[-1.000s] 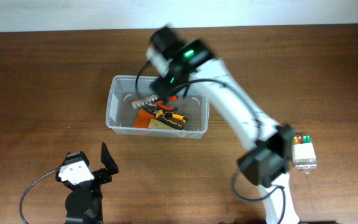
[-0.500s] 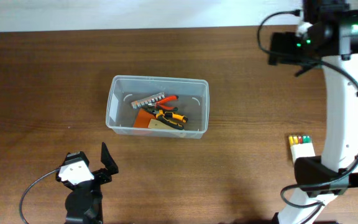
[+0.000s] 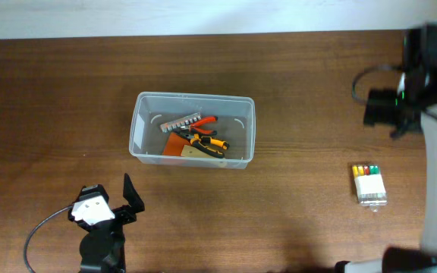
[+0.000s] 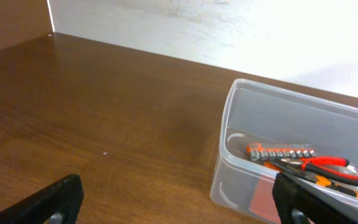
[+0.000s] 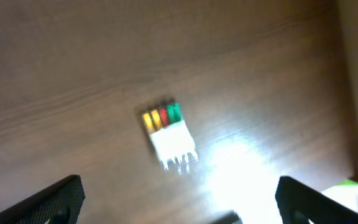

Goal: Pack container
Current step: 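Move the right gripper to the marker box and grasp it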

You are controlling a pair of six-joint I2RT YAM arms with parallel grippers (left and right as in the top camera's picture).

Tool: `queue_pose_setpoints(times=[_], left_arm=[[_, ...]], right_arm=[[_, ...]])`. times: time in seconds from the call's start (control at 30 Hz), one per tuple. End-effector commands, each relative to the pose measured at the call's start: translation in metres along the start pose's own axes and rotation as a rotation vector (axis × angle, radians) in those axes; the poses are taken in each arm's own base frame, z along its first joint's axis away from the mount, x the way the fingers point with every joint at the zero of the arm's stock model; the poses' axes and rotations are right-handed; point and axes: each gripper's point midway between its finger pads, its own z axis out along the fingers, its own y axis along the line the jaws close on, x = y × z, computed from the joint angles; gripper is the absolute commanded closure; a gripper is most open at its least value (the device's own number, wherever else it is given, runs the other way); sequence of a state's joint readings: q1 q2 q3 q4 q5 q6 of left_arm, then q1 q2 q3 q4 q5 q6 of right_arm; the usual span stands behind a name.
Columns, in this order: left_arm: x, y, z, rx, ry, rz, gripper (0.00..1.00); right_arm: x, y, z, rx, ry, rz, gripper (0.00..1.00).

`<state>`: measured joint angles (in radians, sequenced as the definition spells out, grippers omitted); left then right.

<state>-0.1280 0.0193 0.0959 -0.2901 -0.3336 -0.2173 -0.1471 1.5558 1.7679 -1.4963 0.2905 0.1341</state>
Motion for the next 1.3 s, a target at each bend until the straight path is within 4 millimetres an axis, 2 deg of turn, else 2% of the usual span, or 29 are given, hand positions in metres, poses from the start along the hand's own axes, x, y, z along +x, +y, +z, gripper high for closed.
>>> queue_pose_setpoints(times=[0.0,0.03,0.07,0.13,0.3,0.33,0.4,0.6,0.7,0.87,1.1,1.27], left_arm=[[0.000,0.000,0.000,0.000,-0.003,0.009,0.01],[0.000,0.000,0.000,0.000,-0.003,0.009,0.01],[0.000,0.000,0.000,0.000,-0.003,0.009,0.01],[0.000,0.000,0.000,0.000,-0.003,0.009,0.01],[0.000,0.000,0.000,0.000,-0.003,0.009,0.01],[0.000,0.000,0.000,0.000,-0.003,0.009,0.01],[0.000,0.000,0.000,0.000,-0.003,0.009,0.01],[0.000,0.000,0.000,0.000,-0.003,0.009,0.01],[0.000,0.000,0.000,0.000,-0.003,0.009,0.01],[0.000,0.000,0.000,0.000,-0.003,0.009,0.01],[0.000,0.000,0.000,0.000,-0.003,0.009,0.01],[0.000,0.000,0.000,0.000,-0.003,0.009,0.01]], right_arm=[[0.040,-0.001,0.032,-0.043,0.060,-0.053,0.01],[0.046,0.000,0.040,-0.058,0.072,-0.055,0.01],[0.055,0.002,0.057,-0.092,0.101,-0.055,0.01],[0.061,0.005,0.076,-0.139,0.126,-0.054,0.01],[0.060,0.006,0.112,-0.243,0.165,-0.078,0.01],[0.060,0.004,0.125,-0.249,0.195,-0.086,0.01],[0.063,0.007,0.138,-0.257,0.237,-0.107,0.01],[0.085,0.014,0.190,-0.240,0.428,-0.146,0.01],[0.090,0.006,0.204,-0.171,0.473,-0.124,0.01],[0.086,-0.001,0.209,-0.125,0.458,-0.113,0.01],[0.097,0.003,0.231,-0.112,0.437,-0.113,0.00],[0.096,0.002,0.235,-0.096,0.420,-0.112,0.02]])
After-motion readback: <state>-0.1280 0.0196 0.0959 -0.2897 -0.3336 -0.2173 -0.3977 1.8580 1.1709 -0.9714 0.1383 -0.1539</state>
